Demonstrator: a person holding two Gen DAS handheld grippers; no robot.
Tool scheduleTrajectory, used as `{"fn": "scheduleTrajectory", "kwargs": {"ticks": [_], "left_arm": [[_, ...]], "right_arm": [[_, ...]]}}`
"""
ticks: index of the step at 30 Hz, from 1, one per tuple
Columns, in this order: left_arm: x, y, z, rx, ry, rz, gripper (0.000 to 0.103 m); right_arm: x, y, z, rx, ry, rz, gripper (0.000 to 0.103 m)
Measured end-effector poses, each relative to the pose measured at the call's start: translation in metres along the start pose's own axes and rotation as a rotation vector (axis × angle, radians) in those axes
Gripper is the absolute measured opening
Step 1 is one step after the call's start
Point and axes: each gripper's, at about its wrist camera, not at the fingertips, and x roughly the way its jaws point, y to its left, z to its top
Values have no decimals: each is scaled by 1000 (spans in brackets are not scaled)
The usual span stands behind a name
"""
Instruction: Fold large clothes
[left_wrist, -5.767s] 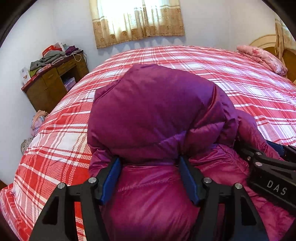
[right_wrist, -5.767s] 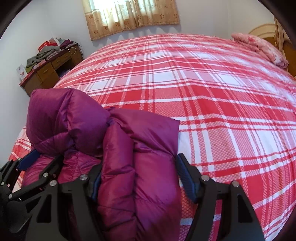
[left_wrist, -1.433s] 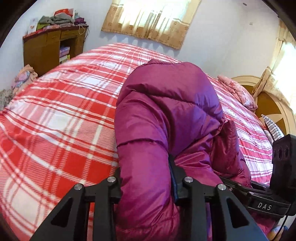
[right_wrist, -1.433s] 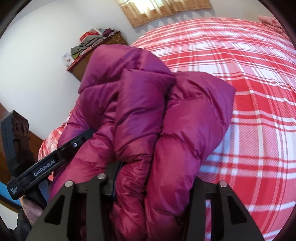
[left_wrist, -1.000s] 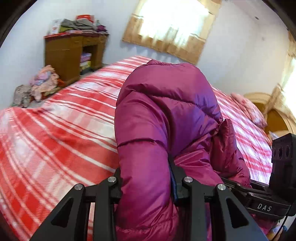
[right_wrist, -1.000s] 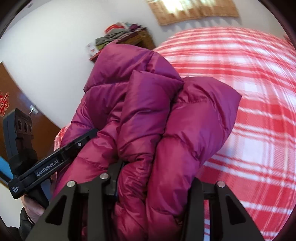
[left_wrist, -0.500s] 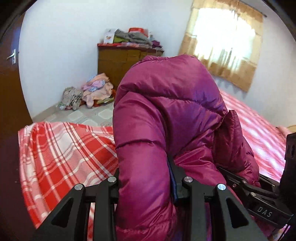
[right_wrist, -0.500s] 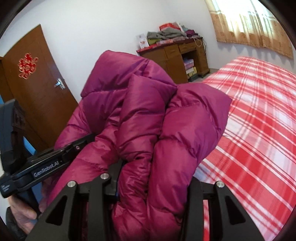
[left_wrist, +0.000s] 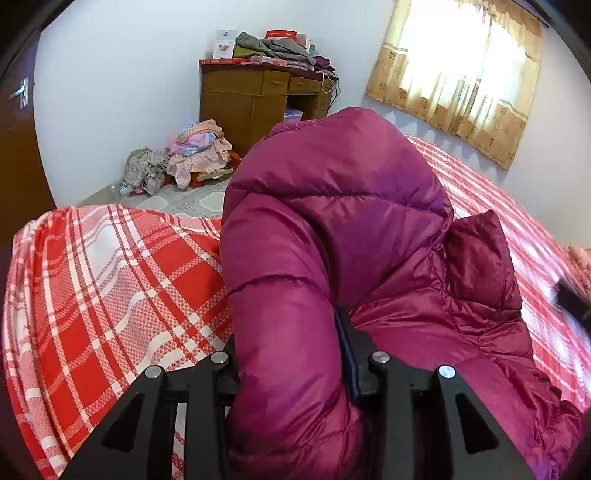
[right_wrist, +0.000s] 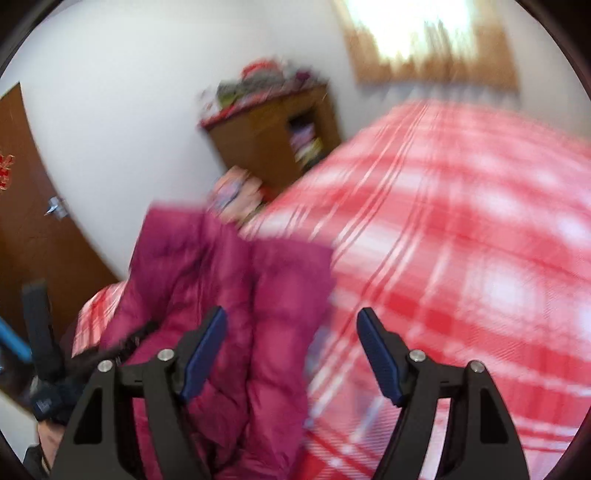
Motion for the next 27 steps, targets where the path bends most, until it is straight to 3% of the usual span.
{"fn": "scheduleTrajectory", "kwargs": {"ticks": [2,4,5,7,9,12,15,19,21,27], "left_arm": [[-3,-12,-1,52,-11,34,39],[-1,-19,-1,83,-12,55,40],[-1,-20,-1,86,-10,58,40],[-2,-15,1,77,8,43,41],[-8,-6,6,57,33,22,42],[-21,4,18,32,49,-28,47],[-28,-1,34,35,24,-25,50],[-11,-24,46,149,-46,107,55],[8,-29,49,189,-39,172,56],[45,-24,50,177,28,199,57]], "right_arm": [[-1,24,23,-63,5,-12,75],[16,46,39,-68,61,65,71],[28,53,45,-46,95,89,64],[54,60,44,-23,159,53,51],[85,56,30,-18,228,-71,44],[97,36,-4,-13,255,-160,42],[93,25,-17,-29,229,-195,42],[99,25,-17,-29,219,-215,42],[101,28,-20,-54,214,-235,42],[119,19,-20,-49,216,-220,42]]}}
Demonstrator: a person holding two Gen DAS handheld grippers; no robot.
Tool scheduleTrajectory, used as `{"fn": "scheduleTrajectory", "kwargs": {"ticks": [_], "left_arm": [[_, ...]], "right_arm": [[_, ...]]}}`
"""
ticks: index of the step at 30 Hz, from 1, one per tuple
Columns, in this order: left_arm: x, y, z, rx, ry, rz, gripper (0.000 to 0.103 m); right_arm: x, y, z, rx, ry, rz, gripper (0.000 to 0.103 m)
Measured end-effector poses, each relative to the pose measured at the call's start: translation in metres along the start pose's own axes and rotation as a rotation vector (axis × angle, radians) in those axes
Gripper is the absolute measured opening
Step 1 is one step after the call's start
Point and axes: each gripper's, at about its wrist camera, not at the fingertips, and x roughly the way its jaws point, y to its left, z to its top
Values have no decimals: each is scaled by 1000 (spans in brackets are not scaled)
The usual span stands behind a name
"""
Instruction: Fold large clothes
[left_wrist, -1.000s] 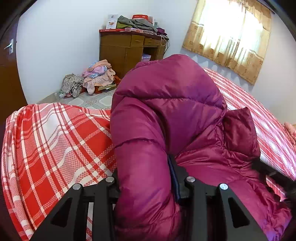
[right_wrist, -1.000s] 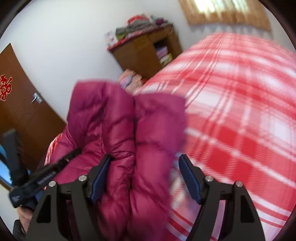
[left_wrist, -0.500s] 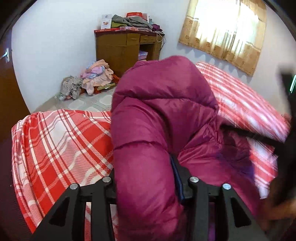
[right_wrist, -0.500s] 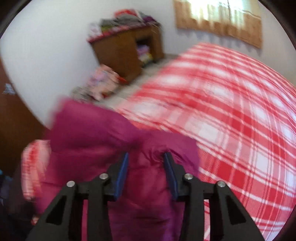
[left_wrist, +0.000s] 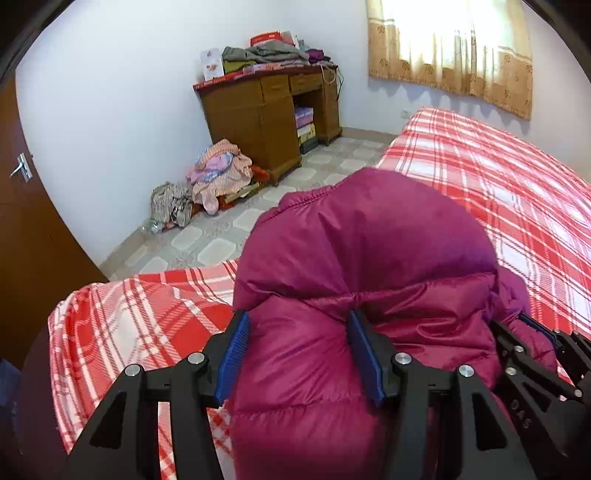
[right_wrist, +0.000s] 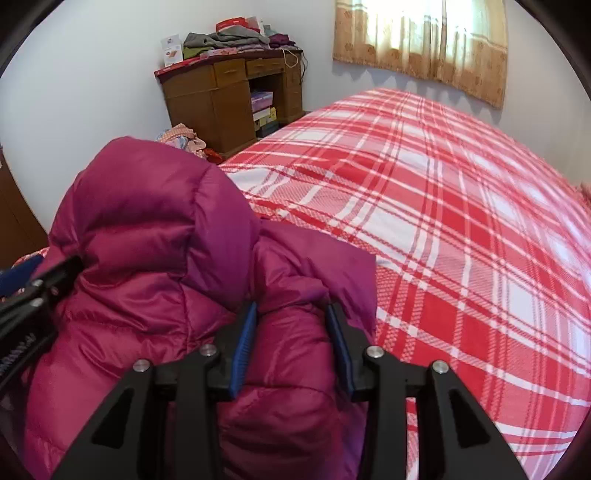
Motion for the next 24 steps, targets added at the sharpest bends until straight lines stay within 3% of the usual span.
{"fn": "scheduleTrajectory", "kwargs": {"ticks": [10,13,18,24], "left_arm": [[23,-6,-5,-19,58,-7,58],[19,-12,-6,9,50,29,59],[-12,-12,-12,83,46,89,62],[-79,-6,-39,52,7,52,63]], "right_arm": [[12,-4,2,27,2,19,43],[10,-1,1,13,0,1,44],[-31,-17,-6,44,-12,-11,78],[-95,-37,-43,119,-53,36,81]]}}
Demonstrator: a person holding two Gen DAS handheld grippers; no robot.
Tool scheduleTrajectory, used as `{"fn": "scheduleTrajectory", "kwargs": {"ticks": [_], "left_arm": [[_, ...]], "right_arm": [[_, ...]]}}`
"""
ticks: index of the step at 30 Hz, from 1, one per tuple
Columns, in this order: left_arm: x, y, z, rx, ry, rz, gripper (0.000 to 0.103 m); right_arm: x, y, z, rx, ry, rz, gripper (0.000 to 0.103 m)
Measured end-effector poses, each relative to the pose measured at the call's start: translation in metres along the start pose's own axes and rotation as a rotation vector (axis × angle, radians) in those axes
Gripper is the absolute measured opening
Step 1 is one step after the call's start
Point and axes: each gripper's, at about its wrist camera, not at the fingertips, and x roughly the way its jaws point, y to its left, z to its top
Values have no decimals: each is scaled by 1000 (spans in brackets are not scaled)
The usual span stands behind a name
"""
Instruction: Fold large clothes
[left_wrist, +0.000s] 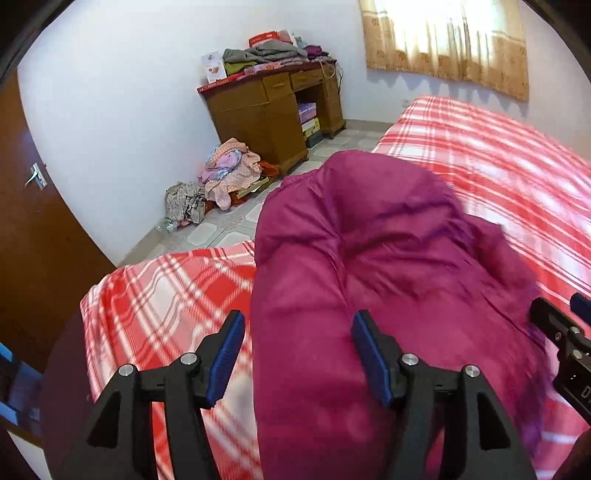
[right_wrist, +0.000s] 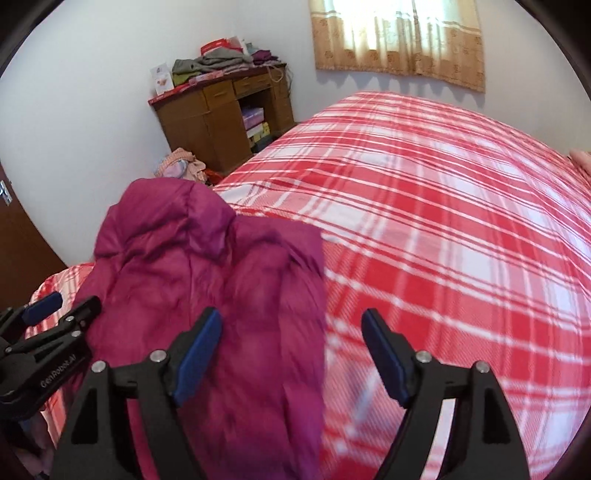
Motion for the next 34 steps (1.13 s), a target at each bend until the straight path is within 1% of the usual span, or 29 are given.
{"fn": "scheduleTrajectory", "kwargs": {"ticks": [4,5,6,8,12,17,21,23,24,26,27,28,34], "left_arm": [[-29,-7,-22,18,-21,15,67],[-35,-8,-28,19,-19,24,67],[-40,-8,-34,13,-12,34,67],[-51,-7,-45,-11,1,23,67],[-68,-6,-68,-17,23,3,67],[-91,-7,-91,-15,24,19,67],[-101,-8,-101,-11,48,37,67],[-109,-10,-104,2,38,61,67],[-115,-11,-104,7,20,70,67],[-129,-10,-104,5,-25,87,71],[-134,-9,-103,0,-39,87,75],[-141,-8,-102,-5,-57,79,76],[-177,2,-84,-35,-147,61,76]], "right_arm": [[-25,-7,-20,32,8,16,81],[-32,-8,-25,29,8,13,83],[-37,-8,-31,24,10,10,91],[-46,-8,-41,13,14,8,98],[-66,-7,-56,-23,2,6,98],[-87,-7,-71,-31,-20,-1,98],[-104,-4,-77,-57,-51,-7,98],[-119,-3,-76,-63,-95,-9,98],[-125,-3,-75,-64,-116,-11,99],[-140,-2,-71,-69,-169,-12,103],[-148,-1,-70,-71,-202,-20,103],[-155,-1,-68,-75,-228,-28,103],[-188,-2,-58,-61,-354,-24,103]]}}
